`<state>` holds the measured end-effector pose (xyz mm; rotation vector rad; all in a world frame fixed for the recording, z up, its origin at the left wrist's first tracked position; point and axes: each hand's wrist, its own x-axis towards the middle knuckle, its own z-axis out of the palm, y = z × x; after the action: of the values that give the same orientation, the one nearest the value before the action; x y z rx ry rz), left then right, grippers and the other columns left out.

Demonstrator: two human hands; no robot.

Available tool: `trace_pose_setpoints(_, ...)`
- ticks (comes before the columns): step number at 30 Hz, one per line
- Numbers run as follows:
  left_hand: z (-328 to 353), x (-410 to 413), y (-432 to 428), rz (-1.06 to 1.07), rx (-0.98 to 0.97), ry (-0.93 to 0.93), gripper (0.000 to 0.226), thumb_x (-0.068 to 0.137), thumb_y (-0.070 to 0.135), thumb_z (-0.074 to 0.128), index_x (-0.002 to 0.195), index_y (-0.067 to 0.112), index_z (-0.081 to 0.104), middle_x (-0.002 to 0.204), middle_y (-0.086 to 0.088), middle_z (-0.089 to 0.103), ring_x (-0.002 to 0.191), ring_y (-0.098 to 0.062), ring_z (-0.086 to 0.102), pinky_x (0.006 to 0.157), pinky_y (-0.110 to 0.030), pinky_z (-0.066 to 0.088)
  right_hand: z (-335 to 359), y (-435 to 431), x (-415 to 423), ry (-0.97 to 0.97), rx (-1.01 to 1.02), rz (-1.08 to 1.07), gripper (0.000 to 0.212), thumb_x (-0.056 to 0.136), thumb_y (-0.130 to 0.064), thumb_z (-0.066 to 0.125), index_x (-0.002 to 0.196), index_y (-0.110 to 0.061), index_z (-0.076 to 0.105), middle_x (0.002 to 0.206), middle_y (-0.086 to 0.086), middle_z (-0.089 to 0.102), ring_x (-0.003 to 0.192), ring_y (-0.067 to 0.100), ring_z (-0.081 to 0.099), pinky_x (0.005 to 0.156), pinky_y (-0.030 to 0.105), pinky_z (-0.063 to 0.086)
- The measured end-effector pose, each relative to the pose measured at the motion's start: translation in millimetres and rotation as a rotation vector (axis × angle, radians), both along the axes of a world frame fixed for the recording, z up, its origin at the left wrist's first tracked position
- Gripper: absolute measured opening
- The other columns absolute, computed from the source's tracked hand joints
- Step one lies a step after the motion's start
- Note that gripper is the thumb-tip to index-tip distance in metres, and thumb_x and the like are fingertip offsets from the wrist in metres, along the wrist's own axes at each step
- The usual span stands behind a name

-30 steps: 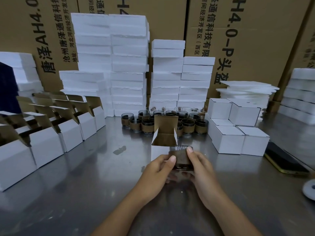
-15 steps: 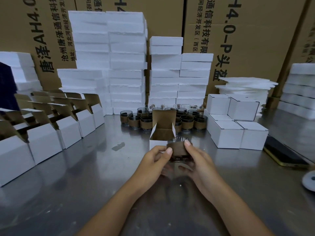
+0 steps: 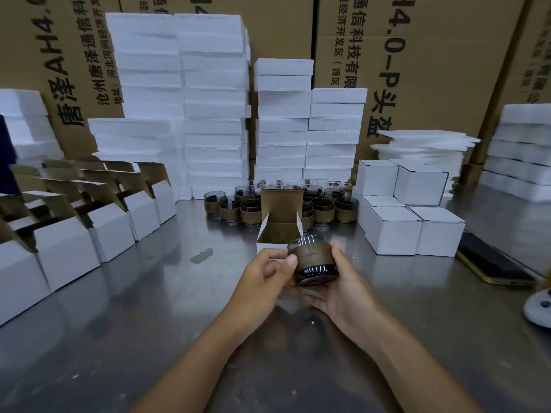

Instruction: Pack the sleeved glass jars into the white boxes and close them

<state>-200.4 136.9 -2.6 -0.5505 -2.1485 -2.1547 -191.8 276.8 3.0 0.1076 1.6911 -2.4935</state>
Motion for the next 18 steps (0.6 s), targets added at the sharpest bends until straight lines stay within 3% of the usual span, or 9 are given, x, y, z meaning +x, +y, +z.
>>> trace_pose_setpoints(6, -0.6, -1.9, -2.1, 0.041, 0.012, 0.000, 0.010, 0.092, 0.023, 0.054, 0.101, 0.019, 0.057, 0.065, 0.005, 0.068, 0.061, -0.007, 0.065, 0.059, -0.018, 0.051, 2.2, -0.1, 2.7, 0.043, -0.023, -0.022, 0.041, 0.097, -0.041, 0.036, 0.115, -0.013, 0.060, 0.102, 0.012, 0.068, 0.086, 0.019, 0.065, 0.069, 0.031, 0.044)
trace_pose_setpoints(11, -1.7, -3.4, -2.7, 0.062, 0.031, -0.018, 0.012, 0.092, 0.021, 0.055, 0.103, 0.018, 0.059, 0.074, 0.003, 0.072, 0.072, -0.010, 0.067, 0.064, -0.020, 0.053, 1.4, -0.5, 5.6, 0.223, 0.098, -0.132, 0.025, 0.092, -0.029, 0.053, 0.107, -0.011, 0.062, 0.091, 0.005, 0.071, 0.075, 0.009, 0.068, 0.061, 0.022, 0.050)
trace_pose_setpoints(14, -0.7, -1.8, -3.0, 0.036, 0.040, -0.033, 0.017, 0.094, 0.024, 0.050, 0.102, 0.017, 0.063, 0.081, -0.001, 0.073, 0.075, -0.011, 0.069, 0.059, -0.018, 0.052, -2.3, -1.1, 6.6, 0.317, 0.283, -0.236, 0.041, 0.082, -0.024, 0.068, 0.120, -0.016, 0.057, 0.107, 0.002, 0.066, 0.094, 0.005, 0.064, 0.078, 0.018, 0.052)
trace_pose_setpoints(16, 0.6, -1.1, -3.5, 0.000, 0.058, -0.062, 0.022, 0.096, 0.026, 0.046, 0.102, 0.018, 0.065, 0.088, -0.004, 0.074, 0.081, -0.014, 0.070, 0.061, -0.018, 0.052, -2.9, -2.3, 8.0, 0.398, 0.371, -0.281, 0.047, 0.076, -0.020, 0.076, 0.117, -0.026, 0.055, 0.109, -0.004, 0.062, 0.092, -0.006, 0.060, 0.071, 0.008, 0.047)
trace_pose_setpoints(18, 1.9, -0.7, -4.0, -0.034, 0.081, -0.093, 0.026, 0.098, 0.026, 0.041, 0.103, 0.021, 0.066, 0.093, -0.001, 0.074, 0.087, -0.013, 0.070, 0.066, -0.020, 0.055, -3.3, -3.1, 9.4, 0.465, 0.429, -0.306, 0.044, 0.071, -0.019, 0.080, 0.104, -0.037, 0.057, 0.113, -0.005, 0.058, 0.095, -0.006, 0.058, 0.065, 0.003, 0.044)
